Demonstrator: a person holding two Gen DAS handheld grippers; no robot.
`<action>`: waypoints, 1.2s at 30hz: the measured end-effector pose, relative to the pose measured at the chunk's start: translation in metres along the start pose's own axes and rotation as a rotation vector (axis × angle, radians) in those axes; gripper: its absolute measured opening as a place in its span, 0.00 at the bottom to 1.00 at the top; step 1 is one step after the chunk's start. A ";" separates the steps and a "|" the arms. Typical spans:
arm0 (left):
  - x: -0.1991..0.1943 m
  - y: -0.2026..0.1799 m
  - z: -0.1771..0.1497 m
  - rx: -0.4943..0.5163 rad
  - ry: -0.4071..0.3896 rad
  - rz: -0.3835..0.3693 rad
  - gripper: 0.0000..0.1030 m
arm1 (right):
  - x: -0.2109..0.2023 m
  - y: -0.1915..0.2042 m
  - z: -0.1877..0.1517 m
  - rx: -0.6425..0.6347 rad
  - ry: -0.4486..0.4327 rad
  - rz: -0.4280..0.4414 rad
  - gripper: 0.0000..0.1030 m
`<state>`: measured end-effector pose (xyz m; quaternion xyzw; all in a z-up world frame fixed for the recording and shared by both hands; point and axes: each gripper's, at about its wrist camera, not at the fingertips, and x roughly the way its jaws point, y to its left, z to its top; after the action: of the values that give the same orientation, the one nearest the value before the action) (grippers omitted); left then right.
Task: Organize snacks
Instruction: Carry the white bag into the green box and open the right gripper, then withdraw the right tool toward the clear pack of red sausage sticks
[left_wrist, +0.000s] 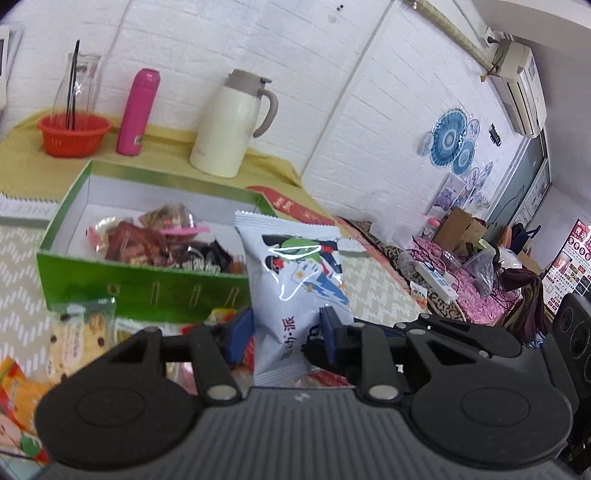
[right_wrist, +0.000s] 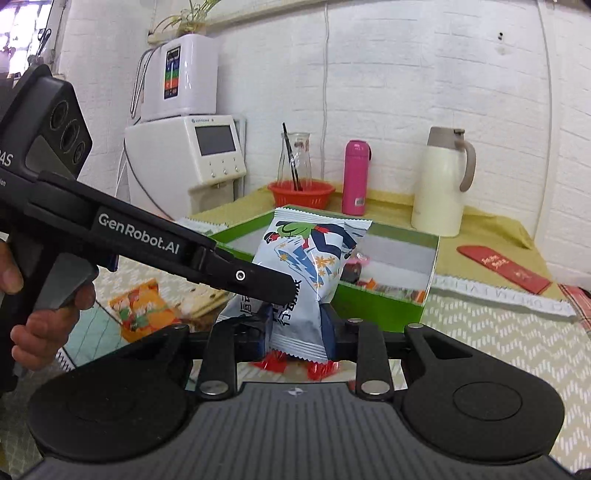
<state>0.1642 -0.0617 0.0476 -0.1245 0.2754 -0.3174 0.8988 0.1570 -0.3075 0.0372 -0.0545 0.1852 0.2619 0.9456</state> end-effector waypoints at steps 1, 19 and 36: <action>0.002 -0.002 0.008 0.011 -0.011 0.004 0.24 | 0.002 -0.003 0.005 0.003 -0.013 -0.006 0.48; 0.120 0.039 0.069 -0.029 0.072 0.040 0.24 | 0.087 -0.078 0.021 0.226 0.029 -0.046 0.48; 0.121 0.058 0.079 0.006 0.055 0.121 0.66 | 0.124 -0.082 0.020 0.102 0.107 -0.119 0.76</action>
<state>0.3174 -0.0910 0.0389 -0.0962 0.3062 -0.2665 0.9089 0.3045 -0.3150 0.0092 -0.0309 0.2450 0.1923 0.9497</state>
